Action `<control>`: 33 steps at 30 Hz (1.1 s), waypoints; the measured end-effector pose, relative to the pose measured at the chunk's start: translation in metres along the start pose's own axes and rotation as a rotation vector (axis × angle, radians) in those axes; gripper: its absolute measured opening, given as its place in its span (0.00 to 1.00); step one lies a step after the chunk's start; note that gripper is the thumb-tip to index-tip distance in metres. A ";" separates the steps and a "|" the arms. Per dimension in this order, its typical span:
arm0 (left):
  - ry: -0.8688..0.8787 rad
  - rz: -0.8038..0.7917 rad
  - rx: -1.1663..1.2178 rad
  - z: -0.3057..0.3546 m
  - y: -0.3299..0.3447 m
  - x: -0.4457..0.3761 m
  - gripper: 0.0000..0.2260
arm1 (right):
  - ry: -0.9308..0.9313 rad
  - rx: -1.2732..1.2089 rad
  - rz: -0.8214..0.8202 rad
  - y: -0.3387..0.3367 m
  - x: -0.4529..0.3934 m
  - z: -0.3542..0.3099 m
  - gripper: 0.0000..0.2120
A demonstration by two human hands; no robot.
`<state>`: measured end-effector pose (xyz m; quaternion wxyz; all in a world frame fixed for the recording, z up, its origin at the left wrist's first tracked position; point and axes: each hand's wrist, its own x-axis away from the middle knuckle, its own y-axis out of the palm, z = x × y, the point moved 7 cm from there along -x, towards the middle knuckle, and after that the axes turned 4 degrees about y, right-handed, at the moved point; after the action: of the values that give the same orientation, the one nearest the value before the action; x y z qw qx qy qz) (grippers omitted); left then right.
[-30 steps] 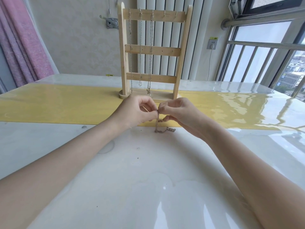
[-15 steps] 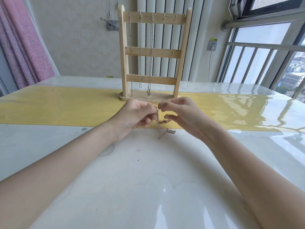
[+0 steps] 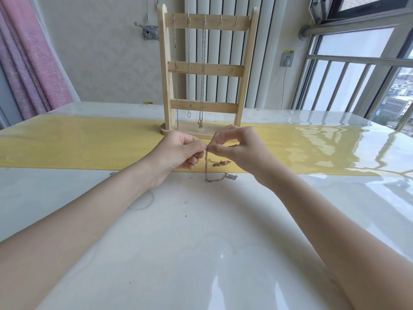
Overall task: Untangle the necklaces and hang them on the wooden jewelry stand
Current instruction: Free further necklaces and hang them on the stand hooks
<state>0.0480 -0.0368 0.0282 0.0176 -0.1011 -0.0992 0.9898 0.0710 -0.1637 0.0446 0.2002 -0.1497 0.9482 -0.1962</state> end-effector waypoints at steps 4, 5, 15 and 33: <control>0.002 -0.007 -0.068 -0.002 0.000 0.000 0.10 | -0.019 0.092 -0.042 0.007 0.002 -0.004 0.06; -0.002 -0.014 -0.082 -0.002 0.000 0.000 0.10 | -0.021 0.106 -0.053 0.008 0.002 -0.004 0.05; -0.101 -0.026 0.036 -0.010 0.007 0.002 0.14 | -0.245 0.309 0.066 0.012 0.002 -0.011 0.04; -0.047 -0.041 -0.188 0.000 -0.009 0.003 0.04 | -0.537 0.638 0.146 0.014 0.010 -0.018 0.07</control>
<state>0.0455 -0.0281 0.0297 0.0258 -0.0771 -0.1941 0.9776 0.0519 -0.1496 0.0508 0.4900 -0.0584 0.7622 -0.4189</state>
